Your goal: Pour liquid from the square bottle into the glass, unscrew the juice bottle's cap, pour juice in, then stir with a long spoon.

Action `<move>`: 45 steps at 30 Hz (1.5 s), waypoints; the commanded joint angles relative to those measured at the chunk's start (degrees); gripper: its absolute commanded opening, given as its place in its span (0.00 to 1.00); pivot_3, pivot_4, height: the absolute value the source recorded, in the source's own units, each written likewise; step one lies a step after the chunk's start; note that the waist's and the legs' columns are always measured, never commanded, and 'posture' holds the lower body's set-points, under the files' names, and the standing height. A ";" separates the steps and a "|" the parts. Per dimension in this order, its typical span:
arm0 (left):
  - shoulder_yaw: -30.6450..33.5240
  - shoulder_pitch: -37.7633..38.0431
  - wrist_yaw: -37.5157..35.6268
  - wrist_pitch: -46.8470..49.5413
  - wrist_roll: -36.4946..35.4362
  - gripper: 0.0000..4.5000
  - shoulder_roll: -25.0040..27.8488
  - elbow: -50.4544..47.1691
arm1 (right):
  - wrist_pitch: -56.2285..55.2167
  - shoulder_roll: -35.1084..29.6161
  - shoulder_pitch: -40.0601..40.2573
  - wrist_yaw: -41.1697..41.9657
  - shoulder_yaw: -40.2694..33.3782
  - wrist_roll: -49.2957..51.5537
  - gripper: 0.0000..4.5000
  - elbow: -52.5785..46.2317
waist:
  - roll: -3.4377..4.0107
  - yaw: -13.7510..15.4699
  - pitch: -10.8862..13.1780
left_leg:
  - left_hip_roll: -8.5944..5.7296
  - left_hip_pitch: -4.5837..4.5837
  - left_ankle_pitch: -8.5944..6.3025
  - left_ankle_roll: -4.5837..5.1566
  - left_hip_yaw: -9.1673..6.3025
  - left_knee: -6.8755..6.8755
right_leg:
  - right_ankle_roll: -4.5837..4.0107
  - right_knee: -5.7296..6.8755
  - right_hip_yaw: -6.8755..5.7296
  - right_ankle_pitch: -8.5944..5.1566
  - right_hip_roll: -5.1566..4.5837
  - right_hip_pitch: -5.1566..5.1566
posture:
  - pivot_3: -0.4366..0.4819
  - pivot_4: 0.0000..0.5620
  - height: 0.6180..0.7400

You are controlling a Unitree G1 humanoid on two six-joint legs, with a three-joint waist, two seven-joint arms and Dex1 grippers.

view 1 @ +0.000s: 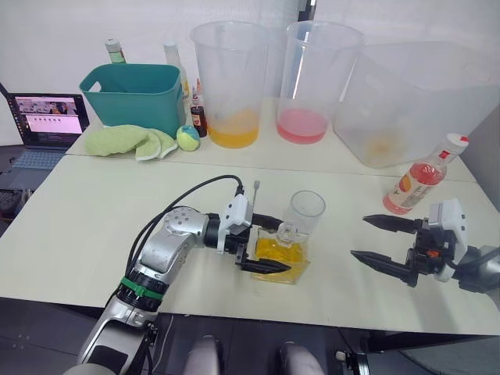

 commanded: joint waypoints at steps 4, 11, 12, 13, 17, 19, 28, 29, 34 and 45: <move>-0.15 -0.41 0.65 -0.43 -0.30 0.99 -0.87 -2.25 | 0.08 0.17 -0.04 -0.51 -1.66 1.34 1.00 -1.54 | 0.00 -0.01 0.00 | 0.00 0.00 0.00 0.00 0.00 0.00 | 0.00 0.00 0.00 0.00 0.00 0.00 | 0.48 0.27 0.92; -1.05 -0.22 0.24 -2.23 1.47 0.81 -0.75 -1.04 | 0.98 -0.05 -0.46 -1.21 -1.78 2.04 1.00 -2.67 | 0.00 -0.01 0.00 | 0.00 0.01 0.00 0.00 0.00 0.00 | 0.00 0.00 0.00 0.00 0.00 0.00 | 0.48 0.27 0.92; -1.19 -0.14 0.22 -2.65 1.79 0.76 -0.73 -0.84 | 1.28 -0.10 -0.69 -1.46 -1.73 2.29 1.00 -3.06 | 0.00 -0.01 0.00 | 0.00 0.01 0.00 0.00 0.00 0.00 | 0.00 0.00 0.00 0.00 0.00 0.00 | 0.48 0.27 0.92; -1.30 -0.04 0.18 -2.92 1.96 0.68 -0.73 -0.67 | 1.66 -0.11 -0.94 -1.75 -1.66 2.65 1.00 -3.59 | 0.00 -0.01 0.00 | 0.00 0.01 0.00 0.00 0.00 0.00 | 0.00 0.00 0.01 0.00 0.00 0.00 | 0.48 0.27 0.92; -1.19 0.16 0.31 -3.56 1.94 0.63 -1.15 -0.17 | 4.53 0.39 -3.11 -4.55 -0.28 6.02 1.00 -8.09 | 0.01 -0.01 0.00 | 0.00 0.01 0.00 0.00 0.00 0.00 | 0.00 0.01 0.01 0.00 0.00 0.00 | 0.48 0.27 0.92; -1.15 0.15 0.28 -3.76 1.99 0.63 -1.24 0.01 | 6.06 0.55 -3.91 -5.85 0.59 7.72 1.00 -10.31 | 0.01 0.00 0.00 | 0.00 0.01 0.00 0.00 0.00 0.00 | 0.00 0.01 0.01 0.00 0.00 0.01 | 0.48 0.27 0.92; -1.14 -0.10 -0.15 -4.61 2.44 0.63 -1.62 1.25 | 12.64 4.75 -10.74 -14.02 12.16 13.83 1.00 -18.61 | 0.01 -0.07 -0.01 | 0.00 0.03 0.00 0.00 -0.03 0.00 | 0.00 0.01 0.00 0.00 0.00 0.03 | 0.48 0.27 0.92; -1.15 -0.18 -0.19 -4.77 2.50 0.63 -1.69 1.49 | 12.59 5.77 -11.74 -14.94 13.86 13.02 1.00 -18.71 | 0.02 -0.02 -0.02 | 0.01 0.03 0.00 0.00 -0.04 0.00 | 0.00 0.01 0.00 0.00 0.00 0.03 | 0.48 0.27 0.92; -1.28 -0.28 -0.51 -5.27 2.76 0.63 -1.80 2.08 | 11.09 9.52 -14.97 -17.64 19.70 8.29 1.00 -17.73 | 0.03 0.05 -0.02 | -0.03 0.00 -0.01 0.01 -0.06 0.03 | 0.01 0.01 0.00 0.00 -0.01 0.03 | 0.48 0.27 0.92; -1.26 -0.03 -1.00 -5.39 2.85 0.63 -1.29 2.07 | 10.14 11.81 -16.32 -18.41 20.61 6.47 0.82 -17.70 | 0.04 0.00 -0.03 | -0.04 0.01 -0.01 0.01 -0.10 0.03 | 0.01 0.11 -0.01 0.00 0.00 0.02 | 0.48 0.27 0.92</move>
